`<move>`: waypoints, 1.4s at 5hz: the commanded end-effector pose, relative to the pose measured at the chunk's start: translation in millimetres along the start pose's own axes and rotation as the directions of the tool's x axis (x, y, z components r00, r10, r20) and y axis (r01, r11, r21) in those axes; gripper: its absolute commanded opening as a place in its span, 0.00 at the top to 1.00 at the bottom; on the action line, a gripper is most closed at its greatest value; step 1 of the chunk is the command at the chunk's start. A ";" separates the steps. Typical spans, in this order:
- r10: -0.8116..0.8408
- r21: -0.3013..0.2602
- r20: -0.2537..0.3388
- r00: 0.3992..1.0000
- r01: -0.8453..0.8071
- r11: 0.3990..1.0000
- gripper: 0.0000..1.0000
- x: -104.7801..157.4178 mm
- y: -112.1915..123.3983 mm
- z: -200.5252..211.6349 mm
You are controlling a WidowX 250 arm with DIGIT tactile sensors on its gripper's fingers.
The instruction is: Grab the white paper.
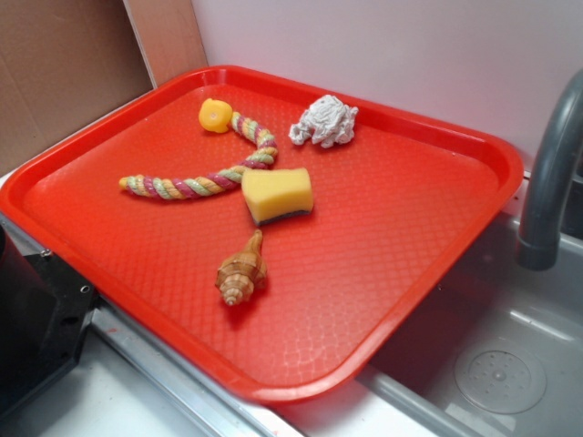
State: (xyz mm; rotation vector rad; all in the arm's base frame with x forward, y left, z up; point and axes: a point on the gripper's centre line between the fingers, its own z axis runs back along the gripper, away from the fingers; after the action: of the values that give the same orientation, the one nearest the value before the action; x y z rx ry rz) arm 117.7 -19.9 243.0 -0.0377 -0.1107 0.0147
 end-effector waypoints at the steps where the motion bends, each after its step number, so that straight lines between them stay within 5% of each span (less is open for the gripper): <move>1: 0.000 0.000 0.000 1.000 0.000 1.000 0.00 0.0 0.0 0.0; 5: 0.048 -0.022 0.051 0.998 -0.047 0.999 0.00 25.8 5.1 -20.3; 6: 0.085 -0.009 0.062 0.994 -0.084 0.996 0.00 63.3 12.2 -49.4; 7: 0.156 0.043 0.134 0.979 -0.163 0.986 0.00 102.7 17.4 -81.3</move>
State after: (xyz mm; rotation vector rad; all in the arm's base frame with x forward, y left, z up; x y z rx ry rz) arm 225.7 -2.8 161.8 0.0143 -0.2008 0.1929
